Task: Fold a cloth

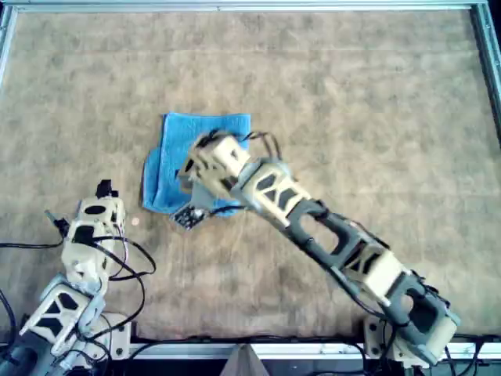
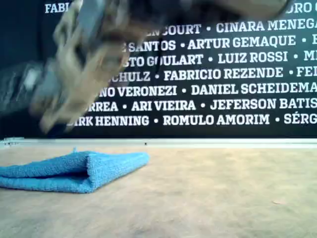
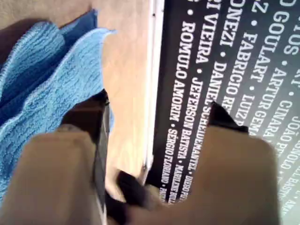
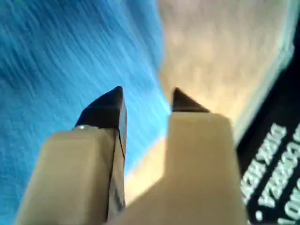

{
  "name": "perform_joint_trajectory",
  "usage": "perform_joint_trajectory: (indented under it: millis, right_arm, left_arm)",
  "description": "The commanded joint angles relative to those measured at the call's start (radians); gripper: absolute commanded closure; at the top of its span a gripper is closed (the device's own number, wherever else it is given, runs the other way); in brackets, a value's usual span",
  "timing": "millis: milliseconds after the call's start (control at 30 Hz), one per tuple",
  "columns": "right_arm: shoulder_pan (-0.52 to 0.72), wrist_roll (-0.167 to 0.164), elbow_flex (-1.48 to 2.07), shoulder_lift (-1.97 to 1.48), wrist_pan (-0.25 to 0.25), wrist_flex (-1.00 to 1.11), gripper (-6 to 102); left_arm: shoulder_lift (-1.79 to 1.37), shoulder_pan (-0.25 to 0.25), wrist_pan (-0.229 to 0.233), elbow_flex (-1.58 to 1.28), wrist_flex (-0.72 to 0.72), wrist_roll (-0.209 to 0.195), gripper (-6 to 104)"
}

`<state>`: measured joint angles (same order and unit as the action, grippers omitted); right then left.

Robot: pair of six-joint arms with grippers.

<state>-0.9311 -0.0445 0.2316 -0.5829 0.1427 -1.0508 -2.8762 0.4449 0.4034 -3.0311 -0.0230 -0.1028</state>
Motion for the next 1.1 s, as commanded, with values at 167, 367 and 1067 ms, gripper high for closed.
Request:
perform_joint_trajectory:
  millis: [167, 367, 1067]
  right_arm:
    - [0.087, 0.015, -0.081, -0.230, -0.006, -0.410, 100]
    - [0.186, 0.015, -0.071, -0.305, -0.006, -0.503, 93]
    - [0.626, 0.015, 0.979, -1.362, -0.005, -0.500, 93]
  left_arm:
    - [-0.018, -0.008, 0.009, 0.015, 0.005, 0.005, 23]
    - [-0.023, -0.017, 0.002, 0.015, 0.005, 0.005, 23]
    - [-0.025, -0.021, 0.014, 0.015, 0.005, 0.006, 24]
